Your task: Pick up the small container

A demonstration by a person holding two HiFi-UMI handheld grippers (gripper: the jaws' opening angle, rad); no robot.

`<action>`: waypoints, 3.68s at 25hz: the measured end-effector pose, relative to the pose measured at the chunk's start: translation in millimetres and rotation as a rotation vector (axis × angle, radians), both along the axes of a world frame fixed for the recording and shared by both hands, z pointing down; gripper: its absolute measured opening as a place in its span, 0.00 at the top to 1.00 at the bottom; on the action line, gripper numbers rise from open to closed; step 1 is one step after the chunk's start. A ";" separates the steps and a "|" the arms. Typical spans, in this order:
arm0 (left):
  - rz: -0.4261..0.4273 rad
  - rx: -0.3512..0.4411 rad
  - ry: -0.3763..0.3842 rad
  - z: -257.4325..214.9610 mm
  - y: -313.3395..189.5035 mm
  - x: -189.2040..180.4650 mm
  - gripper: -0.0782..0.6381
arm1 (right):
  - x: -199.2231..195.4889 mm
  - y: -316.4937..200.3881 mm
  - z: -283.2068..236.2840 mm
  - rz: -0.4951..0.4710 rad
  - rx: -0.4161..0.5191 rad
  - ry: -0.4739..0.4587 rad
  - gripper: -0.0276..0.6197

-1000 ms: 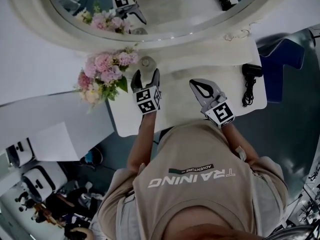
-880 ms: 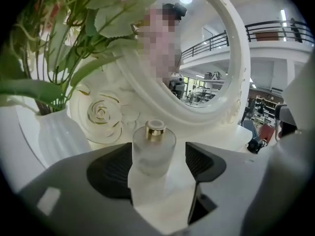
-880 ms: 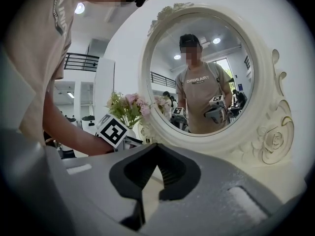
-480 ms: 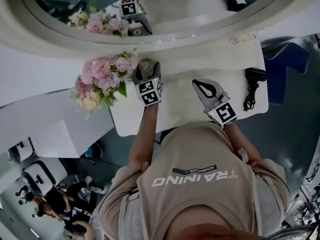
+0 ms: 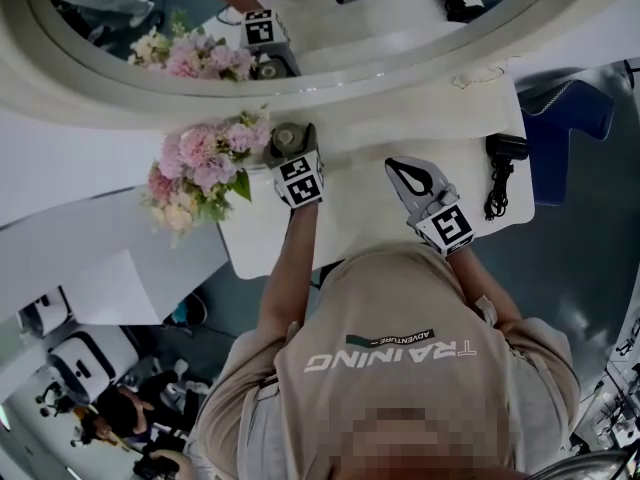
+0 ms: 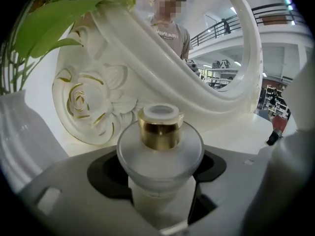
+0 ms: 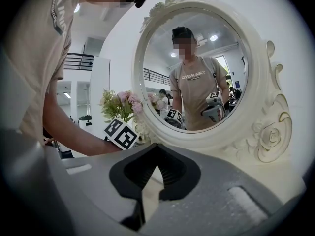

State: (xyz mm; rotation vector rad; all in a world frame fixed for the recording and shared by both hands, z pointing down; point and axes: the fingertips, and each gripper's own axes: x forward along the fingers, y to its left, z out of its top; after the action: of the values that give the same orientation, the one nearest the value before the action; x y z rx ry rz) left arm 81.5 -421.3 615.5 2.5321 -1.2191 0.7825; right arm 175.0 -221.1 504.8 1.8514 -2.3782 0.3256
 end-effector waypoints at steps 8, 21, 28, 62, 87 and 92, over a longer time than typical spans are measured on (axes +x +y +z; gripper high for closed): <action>0.030 0.024 -0.010 -2.4 6.4 3.0 0.40 | -7.2 6.4 -0.7 0.004 0.003 -0.004 0.95; 0.213 0.016 0.007 -19.8 79.0 -2.7 0.40 | -26.1 18.9 -6.8 -0.002 0.023 -0.005 0.95; 0.261 -0.019 0.016 -28.9 113.0 -34.0 0.40 | -54.6 18.0 -9.5 -0.049 0.047 -0.008 0.95; 0.266 0.033 0.159 -130.1 137.9 -148.3 0.40 | -115.1 13.3 -52.6 -0.111 0.119 0.103 0.95; 0.283 0.037 0.172 -133.1 138.4 -145.1 0.40 | -106.5 17.2 -54.1 -0.064 0.137 0.106 0.95; 0.286 0.019 0.203 -131.8 136.4 -140.1 0.40 | -105.1 13.7 -51.4 -0.052 0.141 0.088 0.95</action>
State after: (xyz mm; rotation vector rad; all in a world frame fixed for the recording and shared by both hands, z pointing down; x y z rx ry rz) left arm -58.6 -284.9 483.7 2.7575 -0.8172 0.5524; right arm 69.8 -207.4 453.4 1.8153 -2.4411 0.0712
